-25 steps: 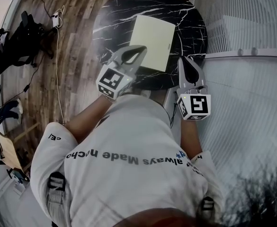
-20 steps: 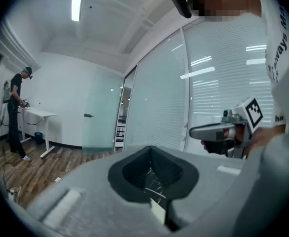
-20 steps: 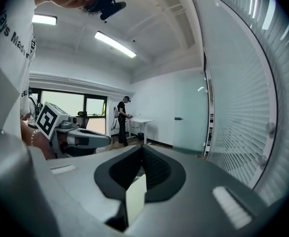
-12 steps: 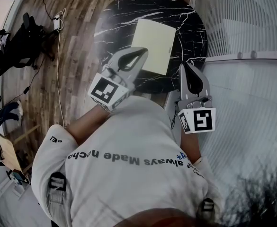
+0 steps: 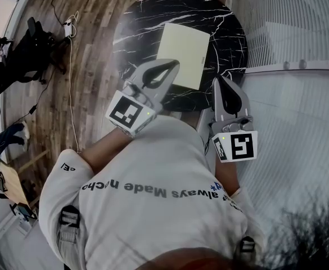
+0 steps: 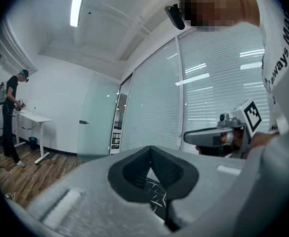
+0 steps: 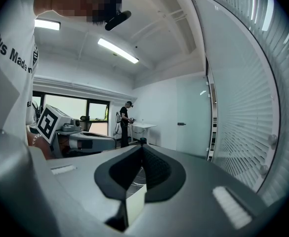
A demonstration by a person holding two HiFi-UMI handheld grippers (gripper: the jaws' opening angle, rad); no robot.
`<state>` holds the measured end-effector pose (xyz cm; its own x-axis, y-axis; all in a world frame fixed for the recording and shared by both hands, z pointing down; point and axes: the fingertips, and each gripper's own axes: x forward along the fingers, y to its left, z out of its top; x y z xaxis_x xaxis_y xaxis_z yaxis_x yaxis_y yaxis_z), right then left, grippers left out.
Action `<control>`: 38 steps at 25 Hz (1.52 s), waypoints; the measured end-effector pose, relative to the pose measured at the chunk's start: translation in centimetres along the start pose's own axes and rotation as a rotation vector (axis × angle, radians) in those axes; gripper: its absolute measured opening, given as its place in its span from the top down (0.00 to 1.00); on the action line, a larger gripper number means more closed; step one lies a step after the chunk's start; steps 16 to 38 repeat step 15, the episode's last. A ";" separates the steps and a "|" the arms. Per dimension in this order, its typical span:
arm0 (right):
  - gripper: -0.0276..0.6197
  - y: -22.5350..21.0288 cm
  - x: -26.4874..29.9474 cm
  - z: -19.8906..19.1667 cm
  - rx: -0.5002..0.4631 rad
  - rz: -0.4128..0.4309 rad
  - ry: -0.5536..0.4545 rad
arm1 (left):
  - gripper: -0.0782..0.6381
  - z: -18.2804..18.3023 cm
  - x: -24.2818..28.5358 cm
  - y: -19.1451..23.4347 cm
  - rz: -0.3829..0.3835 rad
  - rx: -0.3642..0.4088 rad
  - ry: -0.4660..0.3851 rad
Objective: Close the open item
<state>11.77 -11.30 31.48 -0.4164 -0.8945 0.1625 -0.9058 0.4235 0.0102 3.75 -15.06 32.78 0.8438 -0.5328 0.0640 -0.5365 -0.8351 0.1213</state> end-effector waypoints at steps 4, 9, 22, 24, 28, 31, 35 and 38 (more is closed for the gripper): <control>0.95 0.0 0.0 0.1 -0.001 0.001 -0.002 | 0.89 -0.2 0.0 -0.1 -0.007 0.003 0.010; 0.95 0.0 0.0 -0.1 -0.001 0.003 -0.002 | 0.89 -0.5 0.1 -0.2 -0.009 0.003 0.012; 0.95 0.3 0.1 0.1 -0.007 0.007 0.000 | 0.89 -0.5 -0.3 0.0 -0.010 0.000 0.016; 0.95 0.3 0.1 0.1 -0.007 0.007 0.000 | 0.89 -0.5 -0.3 0.0 -0.010 0.000 0.016; 0.95 0.3 0.1 0.1 -0.007 0.007 0.000 | 0.89 -0.5 -0.3 0.0 -0.010 0.000 0.016; 0.95 0.3 0.1 0.1 -0.007 0.007 0.000 | 0.89 -0.5 -0.3 0.0 -0.010 0.000 0.016; 0.95 0.3 0.1 0.1 -0.007 0.007 0.000 | 0.89 -0.5 -0.3 0.0 -0.010 0.000 0.016; 0.95 0.3 0.1 0.1 -0.007 0.007 0.000 | 0.89 -0.5 -0.3 0.0 -0.010 0.000 0.016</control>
